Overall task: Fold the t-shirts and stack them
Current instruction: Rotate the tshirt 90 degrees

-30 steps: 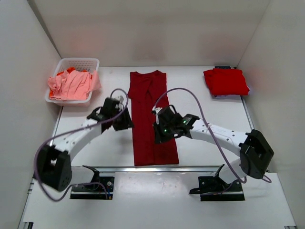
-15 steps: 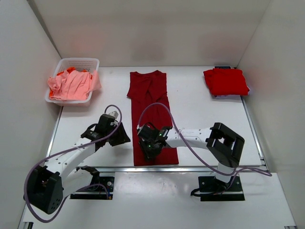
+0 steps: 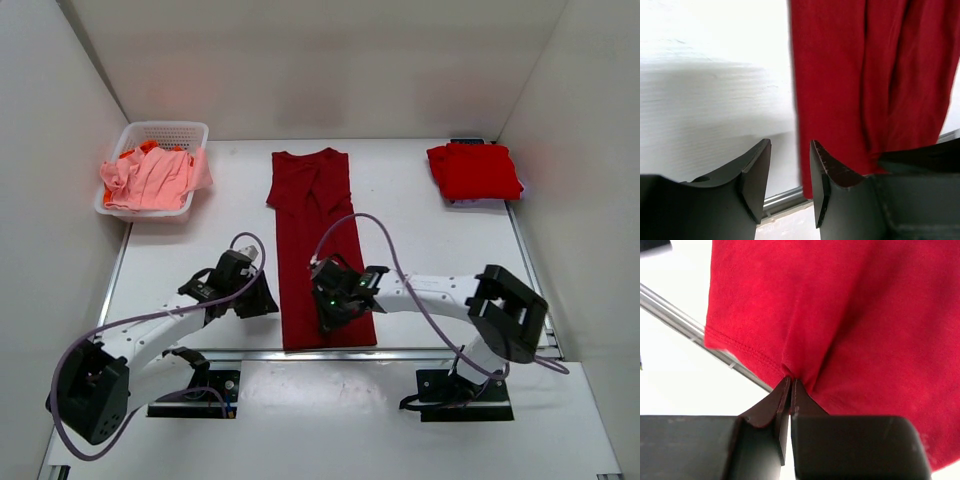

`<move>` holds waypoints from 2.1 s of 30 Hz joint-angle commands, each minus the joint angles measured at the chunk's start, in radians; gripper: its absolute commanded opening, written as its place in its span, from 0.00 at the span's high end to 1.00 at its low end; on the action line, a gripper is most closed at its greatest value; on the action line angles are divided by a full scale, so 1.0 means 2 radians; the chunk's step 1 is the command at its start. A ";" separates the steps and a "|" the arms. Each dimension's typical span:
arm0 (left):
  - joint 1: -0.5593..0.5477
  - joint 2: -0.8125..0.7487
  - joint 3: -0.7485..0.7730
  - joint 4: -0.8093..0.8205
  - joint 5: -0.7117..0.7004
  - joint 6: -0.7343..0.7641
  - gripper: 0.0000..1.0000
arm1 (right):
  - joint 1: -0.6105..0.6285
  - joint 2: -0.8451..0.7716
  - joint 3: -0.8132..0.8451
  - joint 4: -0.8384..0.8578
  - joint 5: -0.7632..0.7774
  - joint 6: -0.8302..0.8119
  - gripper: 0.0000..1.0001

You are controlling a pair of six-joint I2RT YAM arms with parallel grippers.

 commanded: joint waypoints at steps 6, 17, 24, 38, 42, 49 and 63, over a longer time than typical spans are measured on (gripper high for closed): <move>-0.054 0.051 0.006 0.037 -0.005 -0.012 0.53 | -0.043 -0.082 -0.075 0.022 -0.007 0.085 1.00; -0.085 0.067 0.017 0.054 -0.002 -0.027 0.47 | -0.040 -0.063 -0.073 0.029 -0.029 0.094 1.00; -0.120 0.098 0.040 0.056 0.005 -0.028 0.44 | -0.032 -0.040 -0.050 0.027 -0.036 0.079 1.00; -0.146 0.136 0.058 0.041 0.016 -0.033 0.57 | -0.019 0.010 0.007 0.002 -0.058 0.049 1.00; -0.144 0.150 0.057 0.028 0.016 -0.022 0.87 | -0.021 0.005 0.000 0.006 -0.060 0.049 1.00; -0.120 0.111 0.034 0.002 0.010 -0.012 1.00 | -0.032 -0.011 -0.033 0.006 -0.052 0.059 1.00; -0.107 0.067 -0.016 0.010 0.014 -0.028 1.00 | -0.082 -0.117 -0.091 0.133 -0.037 0.059 0.82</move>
